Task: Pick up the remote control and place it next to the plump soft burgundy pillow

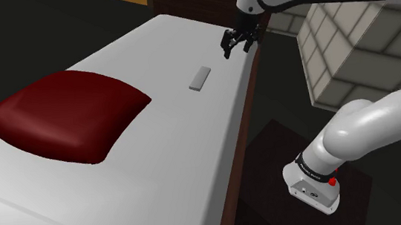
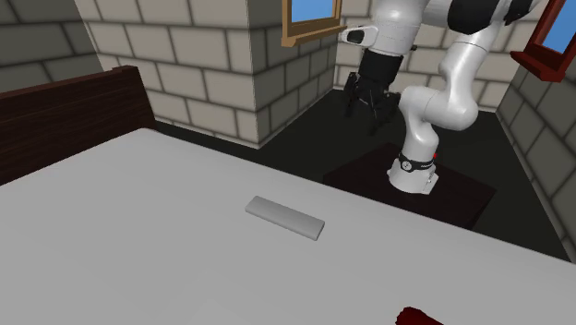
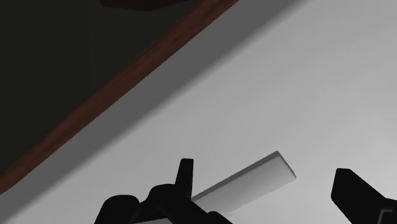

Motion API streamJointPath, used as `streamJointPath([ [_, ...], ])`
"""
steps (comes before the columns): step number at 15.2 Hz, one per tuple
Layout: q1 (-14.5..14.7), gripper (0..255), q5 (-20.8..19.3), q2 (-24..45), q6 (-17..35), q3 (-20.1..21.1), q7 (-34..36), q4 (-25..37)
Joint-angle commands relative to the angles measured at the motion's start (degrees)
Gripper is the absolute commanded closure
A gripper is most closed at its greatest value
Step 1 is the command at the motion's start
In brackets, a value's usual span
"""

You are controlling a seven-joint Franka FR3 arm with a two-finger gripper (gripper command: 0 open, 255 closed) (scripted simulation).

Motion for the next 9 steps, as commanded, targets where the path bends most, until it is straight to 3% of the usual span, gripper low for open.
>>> streamJointPath([
  [1, -0.99, 0, 0.34, 4.23, 2.27, 0.73, 4.05, 1.29],
  [9, -3.98, 0, 0.54, 21.68, 9.51, 1.83, 18.54, 9.02],
])
